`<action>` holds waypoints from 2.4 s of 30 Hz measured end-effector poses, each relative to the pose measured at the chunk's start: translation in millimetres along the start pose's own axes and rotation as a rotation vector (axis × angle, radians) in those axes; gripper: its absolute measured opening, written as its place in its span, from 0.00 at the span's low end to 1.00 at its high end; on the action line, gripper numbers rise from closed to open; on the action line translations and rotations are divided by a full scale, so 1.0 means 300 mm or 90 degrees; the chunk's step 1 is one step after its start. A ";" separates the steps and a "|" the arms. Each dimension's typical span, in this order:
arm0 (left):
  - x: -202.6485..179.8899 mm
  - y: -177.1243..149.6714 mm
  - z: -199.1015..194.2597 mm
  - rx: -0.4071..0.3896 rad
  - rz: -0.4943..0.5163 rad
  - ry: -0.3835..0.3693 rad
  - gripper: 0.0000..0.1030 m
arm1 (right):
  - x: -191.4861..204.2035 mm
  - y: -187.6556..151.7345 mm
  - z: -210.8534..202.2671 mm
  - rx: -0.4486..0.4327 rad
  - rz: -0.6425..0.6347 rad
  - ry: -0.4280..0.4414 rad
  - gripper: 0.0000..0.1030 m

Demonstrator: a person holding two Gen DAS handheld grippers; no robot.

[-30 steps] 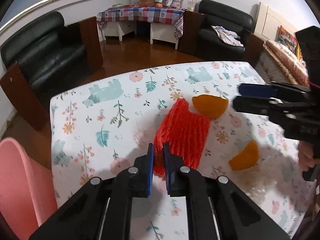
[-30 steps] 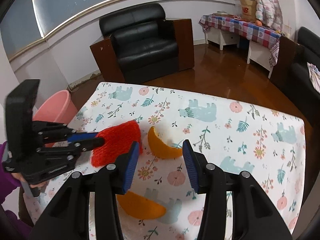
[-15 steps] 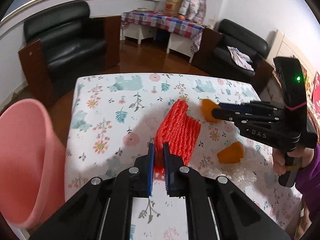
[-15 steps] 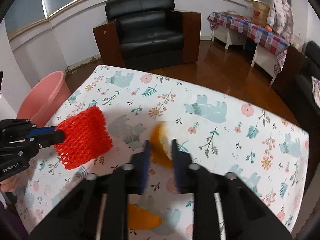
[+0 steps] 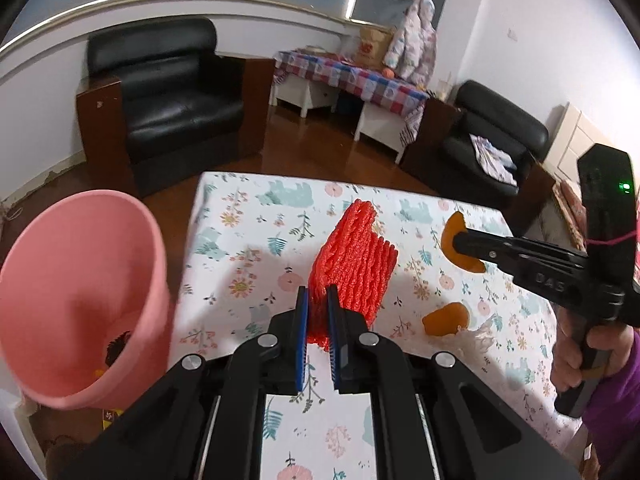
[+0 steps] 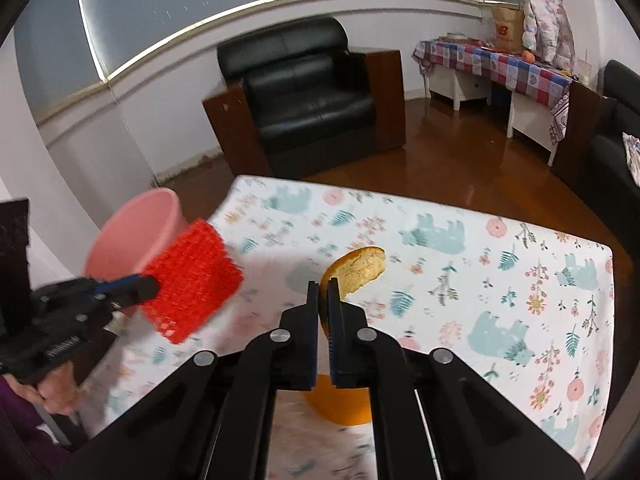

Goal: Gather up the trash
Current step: 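Carry the red mesh sleeve and orange peel over the pink bucket, then open both tools to drop the red mesh and orange peel into the bucket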

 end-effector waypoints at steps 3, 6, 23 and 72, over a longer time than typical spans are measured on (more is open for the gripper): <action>0.024 0.002 -0.038 -0.015 -0.013 0.011 0.08 | 0.057 0.010 -0.012 -0.015 0.012 0.027 0.04; 0.062 0.007 -0.085 -0.035 -0.024 0.032 0.08 | 0.118 0.012 -0.003 -0.020 0.016 0.048 0.04; 0.364 0.000 -0.256 -0.092 -0.118 0.145 0.08 | 0.492 0.069 0.147 -0.019 -0.040 0.131 0.04; 0.813 -0.114 -0.124 -0.037 -0.244 0.286 0.17 | 0.795 0.037 0.576 0.109 -0.087 0.145 0.11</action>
Point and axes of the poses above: each gripper's, at about its wrist camera, not at the fingertips, and z roughly the way its jaws point, x to its left, y to its top, the point moved 7 cm from there along z, roughly the way its jaws point, and after that the axes turned 12 degrees about y, right-handed, at the moved point
